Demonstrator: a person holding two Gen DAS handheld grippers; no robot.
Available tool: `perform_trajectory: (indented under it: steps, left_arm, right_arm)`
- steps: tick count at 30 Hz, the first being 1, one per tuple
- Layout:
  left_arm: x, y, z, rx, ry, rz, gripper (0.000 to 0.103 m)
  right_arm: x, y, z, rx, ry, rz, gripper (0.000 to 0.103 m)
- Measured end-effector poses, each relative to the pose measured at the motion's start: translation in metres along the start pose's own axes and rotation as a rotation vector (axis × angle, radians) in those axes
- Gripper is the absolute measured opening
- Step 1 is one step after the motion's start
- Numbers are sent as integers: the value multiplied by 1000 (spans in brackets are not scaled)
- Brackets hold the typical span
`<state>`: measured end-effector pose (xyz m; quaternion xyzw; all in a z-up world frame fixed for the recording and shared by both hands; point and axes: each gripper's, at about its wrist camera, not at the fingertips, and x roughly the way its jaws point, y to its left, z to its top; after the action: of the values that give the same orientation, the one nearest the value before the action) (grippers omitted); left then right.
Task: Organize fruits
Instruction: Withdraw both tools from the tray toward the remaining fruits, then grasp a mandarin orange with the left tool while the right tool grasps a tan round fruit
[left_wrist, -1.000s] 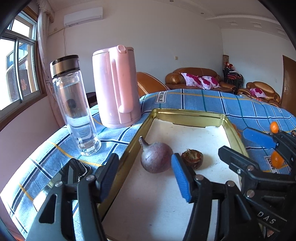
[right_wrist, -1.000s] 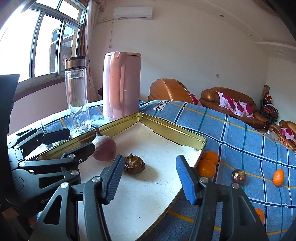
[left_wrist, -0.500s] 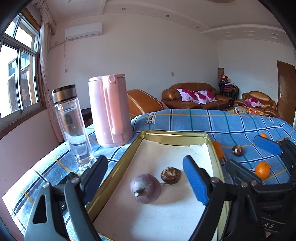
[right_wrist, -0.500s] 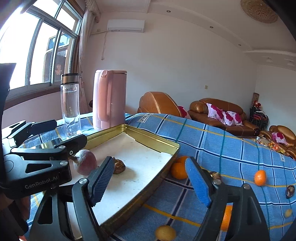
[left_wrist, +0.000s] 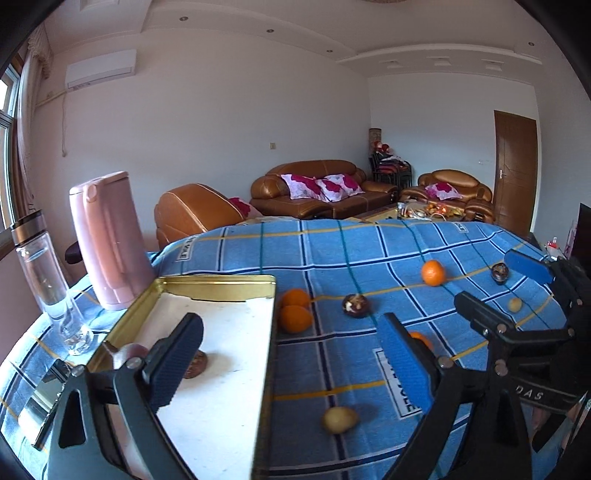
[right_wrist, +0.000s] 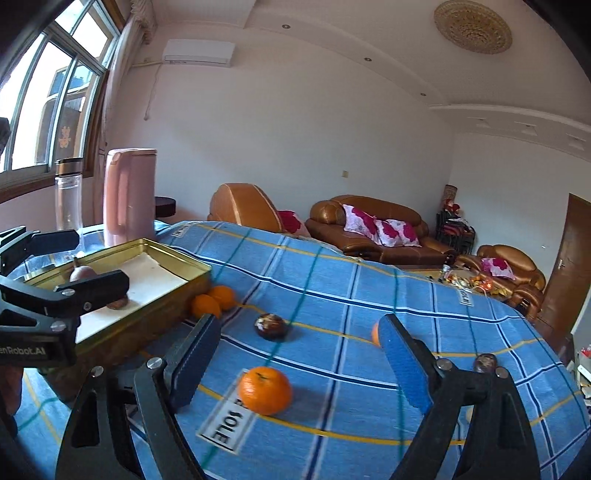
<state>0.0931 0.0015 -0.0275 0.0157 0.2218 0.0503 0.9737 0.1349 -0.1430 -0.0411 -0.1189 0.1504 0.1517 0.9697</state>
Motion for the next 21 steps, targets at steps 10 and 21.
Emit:
perform_trajectory:
  steps: [10,21]
  left_arm:
    - [32,-47,-6,44,80,-54,97]
    - [80,-93,-13,99,263,-159,88]
  right_arm:
    - [14,-100,-27,128,101,-195,88]
    - [35,-181,-65,383,294,-220,88]
